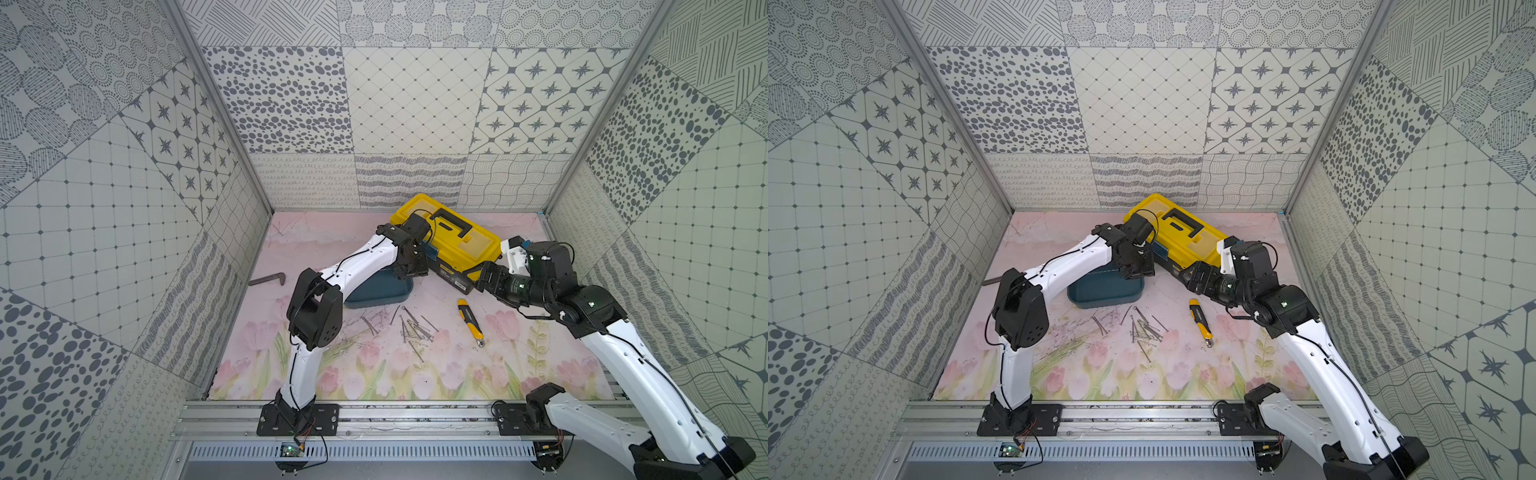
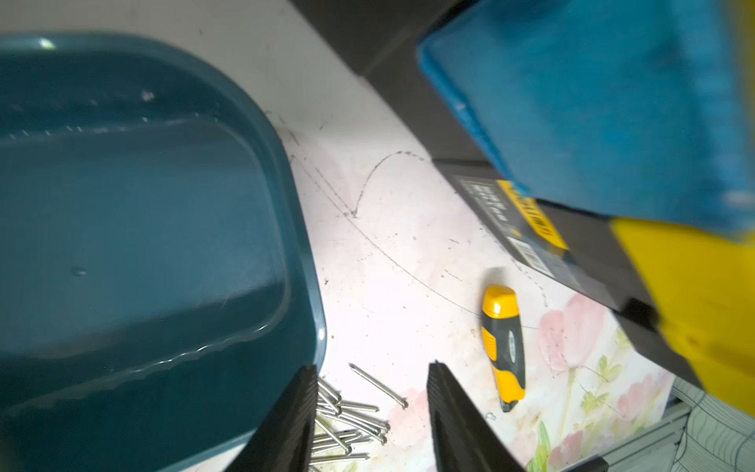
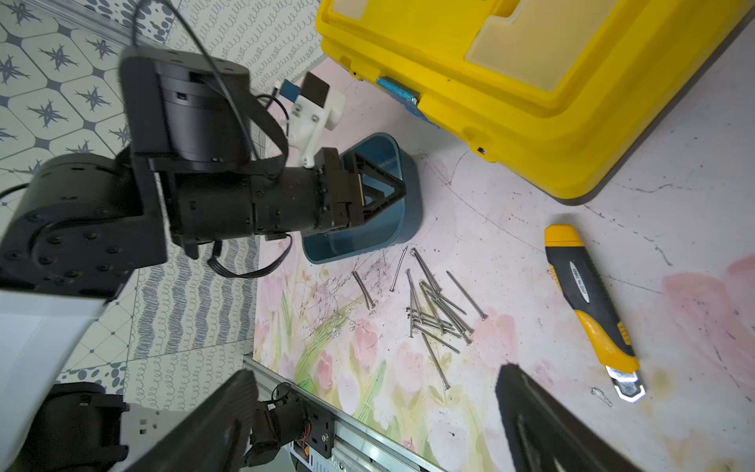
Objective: Put the nails on the desktop into the storage box
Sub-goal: Pick up the nail from the center of the board.
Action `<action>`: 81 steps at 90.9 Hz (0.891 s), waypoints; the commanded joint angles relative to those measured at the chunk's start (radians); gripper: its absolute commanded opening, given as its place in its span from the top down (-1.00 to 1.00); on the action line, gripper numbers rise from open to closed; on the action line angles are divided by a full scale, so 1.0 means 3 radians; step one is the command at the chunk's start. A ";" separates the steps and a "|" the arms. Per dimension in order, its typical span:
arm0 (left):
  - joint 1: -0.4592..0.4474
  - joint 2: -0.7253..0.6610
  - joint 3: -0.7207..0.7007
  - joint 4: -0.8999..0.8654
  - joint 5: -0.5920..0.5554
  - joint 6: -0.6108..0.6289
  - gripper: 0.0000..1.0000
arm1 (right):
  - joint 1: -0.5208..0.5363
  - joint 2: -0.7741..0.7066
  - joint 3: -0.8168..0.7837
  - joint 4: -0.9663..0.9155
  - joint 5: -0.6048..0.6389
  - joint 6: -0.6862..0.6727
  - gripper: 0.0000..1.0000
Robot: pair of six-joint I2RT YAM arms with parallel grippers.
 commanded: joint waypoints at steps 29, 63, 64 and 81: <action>0.0039 -0.1756 -0.0744 0.0187 -0.0491 0.0540 -0.98 | 0.0578 0.0614 0.0953 -0.0453 0.0662 -0.0757 -0.93; 0.0309 -0.3516 -0.2105 -0.0177 -0.0487 0.0166 -0.99 | 0.1217 0.1304 0.1165 -0.0819 0.0767 -0.1057 -0.90; 0.0308 -0.3549 -0.2131 -0.0198 -0.0477 0.0149 -0.99 | 0.1239 0.1328 0.1170 -0.0835 0.0768 -0.1069 -0.90; 0.0306 -0.3974 -0.2708 -0.0463 -0.0246 -0.0088 -0.99 | 0.1441 0.1633 0.1002 -0.0926 0.0698 -0.1189 -0.87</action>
